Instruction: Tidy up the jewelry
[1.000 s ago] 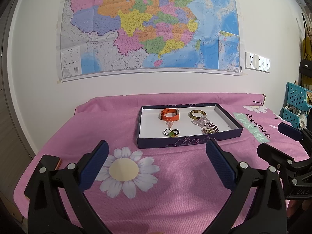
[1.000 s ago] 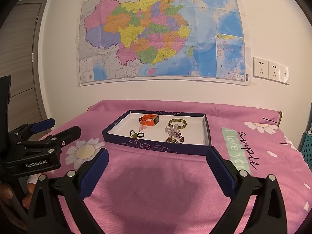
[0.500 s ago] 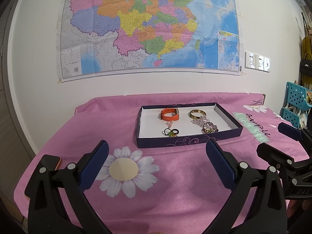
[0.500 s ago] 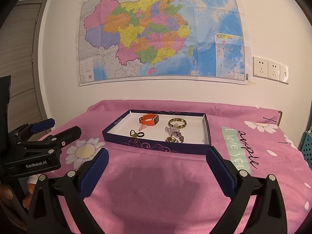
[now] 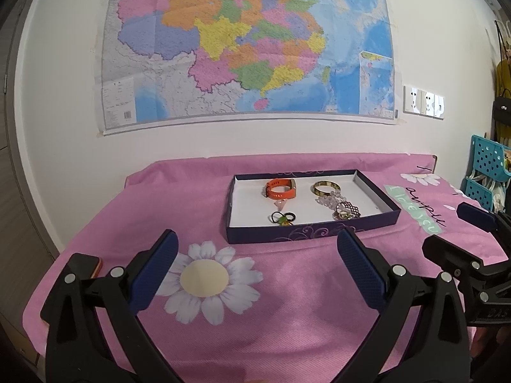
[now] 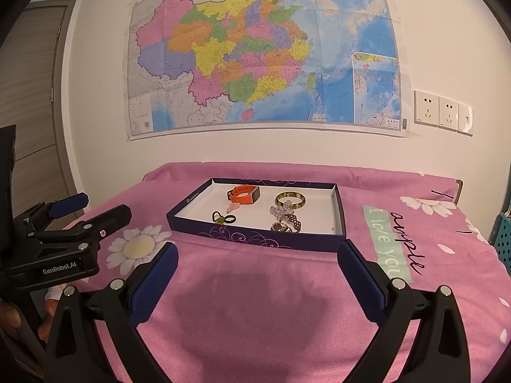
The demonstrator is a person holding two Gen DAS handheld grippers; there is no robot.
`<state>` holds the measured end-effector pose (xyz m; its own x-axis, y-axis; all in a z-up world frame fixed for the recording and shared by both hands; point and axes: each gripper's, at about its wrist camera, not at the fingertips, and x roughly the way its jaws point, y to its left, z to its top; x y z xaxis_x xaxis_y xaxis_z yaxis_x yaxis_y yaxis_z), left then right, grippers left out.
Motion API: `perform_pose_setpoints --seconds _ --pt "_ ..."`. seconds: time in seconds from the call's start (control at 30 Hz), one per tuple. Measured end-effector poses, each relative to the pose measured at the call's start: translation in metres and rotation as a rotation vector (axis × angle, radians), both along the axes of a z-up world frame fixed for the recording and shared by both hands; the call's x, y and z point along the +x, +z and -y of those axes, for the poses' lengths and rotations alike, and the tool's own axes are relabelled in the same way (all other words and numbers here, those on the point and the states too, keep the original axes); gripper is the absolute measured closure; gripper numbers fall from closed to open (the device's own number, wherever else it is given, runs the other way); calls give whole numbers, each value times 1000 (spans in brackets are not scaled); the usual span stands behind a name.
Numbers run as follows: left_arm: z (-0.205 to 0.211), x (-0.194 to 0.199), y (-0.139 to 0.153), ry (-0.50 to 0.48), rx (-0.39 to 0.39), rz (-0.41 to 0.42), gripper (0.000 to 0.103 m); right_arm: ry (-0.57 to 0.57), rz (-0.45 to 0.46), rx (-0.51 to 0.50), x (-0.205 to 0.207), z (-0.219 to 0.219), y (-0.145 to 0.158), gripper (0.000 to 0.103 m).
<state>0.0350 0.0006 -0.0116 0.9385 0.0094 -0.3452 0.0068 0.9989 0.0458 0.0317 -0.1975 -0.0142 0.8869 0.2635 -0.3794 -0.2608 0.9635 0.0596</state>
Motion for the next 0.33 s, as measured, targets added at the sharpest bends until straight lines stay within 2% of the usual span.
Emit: perform_pose_setpoints --seconds 0.17,0.33 --pt "0 4 -5 -9 -9 -31 5 2 -26 -15 5 1 -4 7" --pt "-7 21 -21 -32 -34 -125 5 -47 -139 -100 31 14 -23 7"
